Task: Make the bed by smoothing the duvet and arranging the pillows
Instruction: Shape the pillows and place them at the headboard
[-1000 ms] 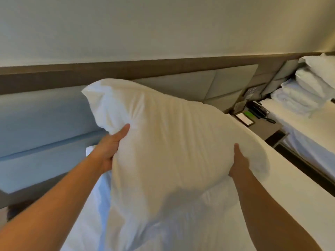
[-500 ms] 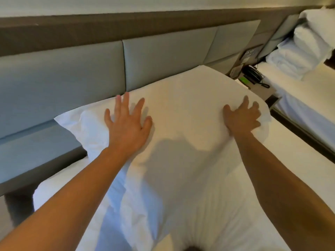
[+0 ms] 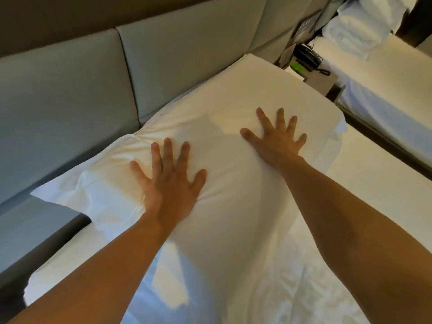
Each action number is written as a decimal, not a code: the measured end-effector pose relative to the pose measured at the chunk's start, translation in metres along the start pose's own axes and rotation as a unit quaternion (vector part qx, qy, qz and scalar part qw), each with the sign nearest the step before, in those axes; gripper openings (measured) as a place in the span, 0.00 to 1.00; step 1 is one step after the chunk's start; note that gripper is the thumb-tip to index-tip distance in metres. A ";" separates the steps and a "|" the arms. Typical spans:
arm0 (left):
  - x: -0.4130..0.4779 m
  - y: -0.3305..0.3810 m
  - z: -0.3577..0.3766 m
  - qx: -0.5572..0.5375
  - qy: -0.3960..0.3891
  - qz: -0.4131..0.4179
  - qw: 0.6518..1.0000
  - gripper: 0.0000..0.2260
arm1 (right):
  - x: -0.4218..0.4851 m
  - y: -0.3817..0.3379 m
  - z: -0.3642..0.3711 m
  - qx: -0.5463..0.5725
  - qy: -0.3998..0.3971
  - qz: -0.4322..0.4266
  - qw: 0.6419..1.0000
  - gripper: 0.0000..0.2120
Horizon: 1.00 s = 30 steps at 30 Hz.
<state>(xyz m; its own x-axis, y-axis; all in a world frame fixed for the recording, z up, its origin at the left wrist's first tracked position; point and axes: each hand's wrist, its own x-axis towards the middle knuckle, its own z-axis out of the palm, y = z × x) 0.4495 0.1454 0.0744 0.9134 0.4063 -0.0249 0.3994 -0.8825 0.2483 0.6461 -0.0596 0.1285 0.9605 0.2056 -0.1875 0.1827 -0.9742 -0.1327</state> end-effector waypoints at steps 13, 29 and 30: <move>0.007 -0.005 0.047 -0.015 -0.021 -0.006 1.000 0.34 | 0.017 0.004 0.056 -0.010 0.010 0.034 0.999 0.42; -0.020 0.032 0.018 0.021 -0.052 0.007 0.998 0.41 | 0.014 0.033 0.036 0.050 -0.011 0.076 0.996 0.44; -0.018 0.032 0.017 0.025 -0.063 0.005 0.998 0.41 | 0.015 0.033 0.030 0.058 -0.021 0.074 0.995 0.44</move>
<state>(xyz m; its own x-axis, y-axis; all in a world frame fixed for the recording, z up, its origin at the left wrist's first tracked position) 0.4472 0.1062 0.0665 0.9189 0.3672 -0.1441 0.3905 -0.8985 0.2007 0.6601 -0.0860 0.0917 0.9652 0.0662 -0.2531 0.0114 -0.9772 -0.2120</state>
